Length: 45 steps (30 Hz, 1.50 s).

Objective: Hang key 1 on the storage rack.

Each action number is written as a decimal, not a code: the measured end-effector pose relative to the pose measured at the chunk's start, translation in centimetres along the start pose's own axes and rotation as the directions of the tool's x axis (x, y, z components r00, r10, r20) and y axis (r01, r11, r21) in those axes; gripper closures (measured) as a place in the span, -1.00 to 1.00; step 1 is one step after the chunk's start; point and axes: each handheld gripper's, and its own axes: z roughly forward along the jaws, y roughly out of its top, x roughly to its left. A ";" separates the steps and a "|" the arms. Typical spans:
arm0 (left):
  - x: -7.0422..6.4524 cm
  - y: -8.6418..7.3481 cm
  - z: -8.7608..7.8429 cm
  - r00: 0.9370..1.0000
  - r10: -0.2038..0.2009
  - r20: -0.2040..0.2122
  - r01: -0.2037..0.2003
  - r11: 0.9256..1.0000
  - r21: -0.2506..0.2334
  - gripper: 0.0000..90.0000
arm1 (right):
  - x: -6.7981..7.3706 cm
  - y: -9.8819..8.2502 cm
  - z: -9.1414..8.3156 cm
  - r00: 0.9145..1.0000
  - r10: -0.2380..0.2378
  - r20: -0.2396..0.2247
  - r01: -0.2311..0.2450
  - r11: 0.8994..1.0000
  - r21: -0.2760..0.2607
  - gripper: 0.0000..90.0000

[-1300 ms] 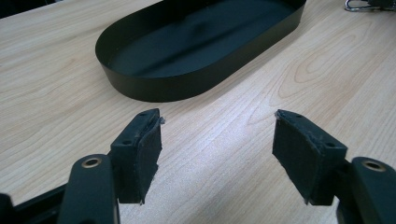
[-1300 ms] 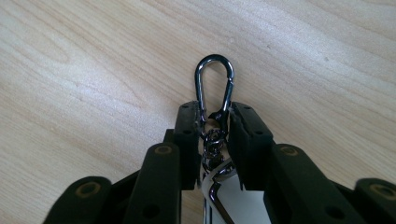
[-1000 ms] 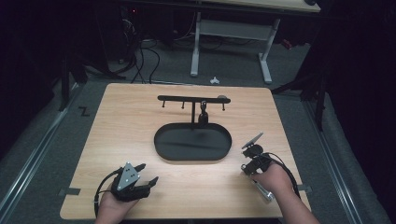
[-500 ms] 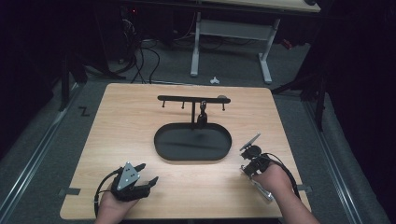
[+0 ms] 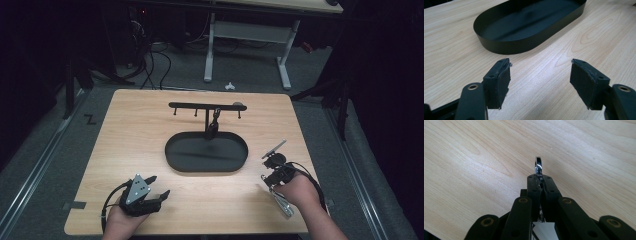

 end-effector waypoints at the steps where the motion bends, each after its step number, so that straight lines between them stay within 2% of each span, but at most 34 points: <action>1: 0.0 0.0 0.0 1.000 0.000 0.000 0.000 1.000 0.000 -0.26 | 0.0 -0.1 -0.3 1.000 0.007 0.004 -0.007 1.000 -0.004 0.93; 16: -0.1 -0.1 0.0 1.000 0.002 -0.001 -0.002 1.000 0.004 -0.26 | -0.4 -0.5 -4.9 1.000 0.022 0.016 -0.021 0.997 -0.077 0.93; 19: -0.1 -0.1 0.0 1.000 0.003 -0.004 -0.003 1.000 0.002 -0.26 | -0.4 -0.3 -5.9 0.999 0.042 0.015 -0.040 0.995 -0.092 0.93; 21: -0.1 -0.1 0.0 1.000 0.004 -0.004 -0.004 1.000 0.002 -0.26 | -0.5 -0.2 -6.5 0.999 0.028 0.019 -0.025 0.994 -0.110 0.93; 31: 0.1 -0.3 -0.4 1.000 -0.006 -0.015 0.006 1.000 -0.004 -0.26 | 0.1 1.7 -9.4 0.999 0.012 0.033 -0.007 0.987 -0.163 0.93; 45: 0.6 -0.8 -1.1 0.999 -0.026 -0.025 0.026 1.000 -0.012 -0.26 | 1.0 4.1 -11.0 0.999 -0.013 0.043 0.021 0.981 -0.192 0.93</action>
